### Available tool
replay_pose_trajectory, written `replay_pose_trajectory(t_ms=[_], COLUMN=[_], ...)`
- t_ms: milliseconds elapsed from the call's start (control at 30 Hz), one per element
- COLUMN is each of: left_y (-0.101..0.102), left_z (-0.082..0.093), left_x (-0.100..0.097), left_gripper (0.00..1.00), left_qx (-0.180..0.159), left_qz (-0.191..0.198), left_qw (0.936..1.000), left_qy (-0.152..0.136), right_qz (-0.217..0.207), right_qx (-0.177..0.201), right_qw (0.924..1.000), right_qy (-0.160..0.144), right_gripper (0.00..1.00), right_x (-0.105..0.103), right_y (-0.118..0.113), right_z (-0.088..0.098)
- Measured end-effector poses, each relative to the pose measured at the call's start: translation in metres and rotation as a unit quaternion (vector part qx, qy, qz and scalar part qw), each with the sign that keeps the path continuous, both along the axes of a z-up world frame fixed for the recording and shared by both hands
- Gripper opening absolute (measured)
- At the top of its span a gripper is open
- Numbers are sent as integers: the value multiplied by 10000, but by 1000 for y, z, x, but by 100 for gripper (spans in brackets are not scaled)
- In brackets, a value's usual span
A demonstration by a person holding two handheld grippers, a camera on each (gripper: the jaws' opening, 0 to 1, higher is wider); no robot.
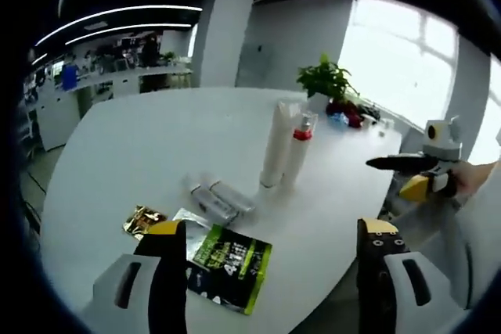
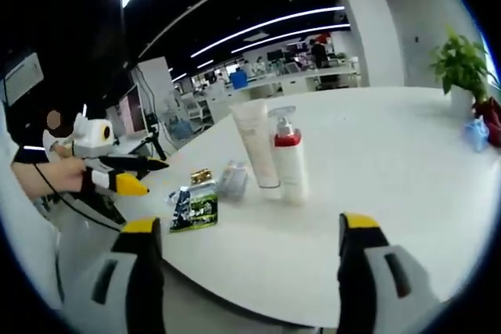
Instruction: Arrange the skincare products in the storage area until every visible bottle or jar stands upright without overlapping.
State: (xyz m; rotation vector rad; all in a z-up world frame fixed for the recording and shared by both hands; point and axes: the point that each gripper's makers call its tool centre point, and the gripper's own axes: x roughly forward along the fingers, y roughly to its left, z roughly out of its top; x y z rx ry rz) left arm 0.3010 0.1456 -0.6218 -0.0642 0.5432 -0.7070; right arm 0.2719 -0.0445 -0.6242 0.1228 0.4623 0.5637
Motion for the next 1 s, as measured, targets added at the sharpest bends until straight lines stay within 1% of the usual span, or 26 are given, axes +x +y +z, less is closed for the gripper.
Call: replay_pose_trajectory(t_ms=[67, 100, 167, 233, 300, 400, 433, 500, 567, 633, 767, 867, 1000], left_y=[7, 9, 18, 21, 27, 32, 34, 40, 46, 53, 57, 58, 58], left_z=[1, 3, 4, 5, 4, 2, 1, 1, 1, 0, 3, 4, 3], left_x=[-1, -4, -3, -11, -16, -22, -25, -27, -27, -30, -35, -39, -42], left_gripper=[92, 93, 97, 97, 97, 97, 97, 97, 97, 97, 97, 97, 97], left_qx=[-45, -9, 212, 177, 98, 143, 140, 129, 244, 477, 460, 352, 423], left_qz=[126, 161, 315, 344, 431, 504, 570, 671, 831, 850, 896, 949, 1010], left_qw=[9999, 9998, 9989, 9989, 9988, 9984, 9982, 9976, 9960, 9947, 9945, 9945, 9935], left_qy=[-44, -81, -288, -248, -215, -189, -141, -139, -235, -327, -296, -286, -319], right_qz=[14, 18, 22, 31, 45, 49, 45, 35, 38, 52, 60, 37, 5], right_qx=[-1, -2, -15, -28, -39, -62, -68, -74, -81, -92, -115, -121, -121], right_qw=[10000, 10000, 10000, 10000, 10000, 9999, 9999, 9999, 9999, 9998, 9998, 9998, 9997], right_qy=[3, 14, 32, 48, 64, 83, 89, 107, 113, 144, 160, 172, 191], right_gripper=[94, 94, 94, 94, 94, 94, 94, 94, 94, 93, 93, 93, 92], right_x=[0, 0, -1, -1, -1, -2, -2, -2, -2, -3, -2, -3, -3], right_y=[0, 1, 1, 1, 1, 1, 1, 1, 0, 1, 1, 0, 0], right_z=[0, 0, -1, -2, -3, -4, -4, -5, -5, -6, -7, -7, -7])
